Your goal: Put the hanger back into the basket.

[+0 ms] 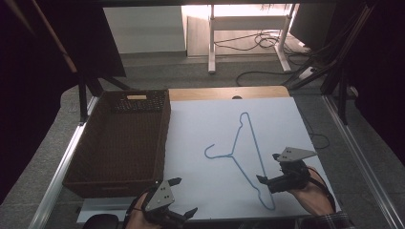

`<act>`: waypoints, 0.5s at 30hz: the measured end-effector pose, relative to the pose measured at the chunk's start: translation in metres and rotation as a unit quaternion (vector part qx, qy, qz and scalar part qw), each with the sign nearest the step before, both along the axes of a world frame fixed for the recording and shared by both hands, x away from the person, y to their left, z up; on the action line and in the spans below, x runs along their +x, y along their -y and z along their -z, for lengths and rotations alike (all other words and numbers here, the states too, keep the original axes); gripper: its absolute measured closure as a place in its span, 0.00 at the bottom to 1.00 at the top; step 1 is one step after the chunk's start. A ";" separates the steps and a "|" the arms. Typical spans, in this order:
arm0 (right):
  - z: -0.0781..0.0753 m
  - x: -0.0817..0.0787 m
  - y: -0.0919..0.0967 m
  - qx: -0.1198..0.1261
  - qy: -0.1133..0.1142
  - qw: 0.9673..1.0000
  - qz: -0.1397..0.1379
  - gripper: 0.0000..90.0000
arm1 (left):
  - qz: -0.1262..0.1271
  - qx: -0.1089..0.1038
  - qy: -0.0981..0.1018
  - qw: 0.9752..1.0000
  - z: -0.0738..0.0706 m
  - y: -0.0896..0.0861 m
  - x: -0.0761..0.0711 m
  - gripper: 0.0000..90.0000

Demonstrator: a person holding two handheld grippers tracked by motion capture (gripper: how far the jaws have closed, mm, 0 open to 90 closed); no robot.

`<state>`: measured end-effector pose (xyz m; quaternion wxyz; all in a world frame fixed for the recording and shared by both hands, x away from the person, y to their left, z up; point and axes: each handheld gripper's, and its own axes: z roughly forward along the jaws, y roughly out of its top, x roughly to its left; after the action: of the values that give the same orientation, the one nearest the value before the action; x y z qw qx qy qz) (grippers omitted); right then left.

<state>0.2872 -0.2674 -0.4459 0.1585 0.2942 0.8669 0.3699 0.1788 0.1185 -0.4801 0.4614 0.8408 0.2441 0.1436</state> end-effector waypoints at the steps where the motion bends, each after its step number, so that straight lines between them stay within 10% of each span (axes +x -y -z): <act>1: -0.001 0.003 -0.002 -0.007 -0.002 1.000 -0.002 0.05 | 0.000 0.000 0.000 1.000 0.000 0.000 0.000 0.04; 15: 0.002 0.045 -0.035 -0.067 -0.063 0.996 -0.022 0.03 | -0.004 0.002 -0.002 1.000 0.002 -0.004 -0.001 0.04</act>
<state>0.3320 -0.2324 -0.4479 0.1147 0.2862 0.9043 0.2952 0.1781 0.1222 -0.4818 0.4586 0.8410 0.2479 0.1445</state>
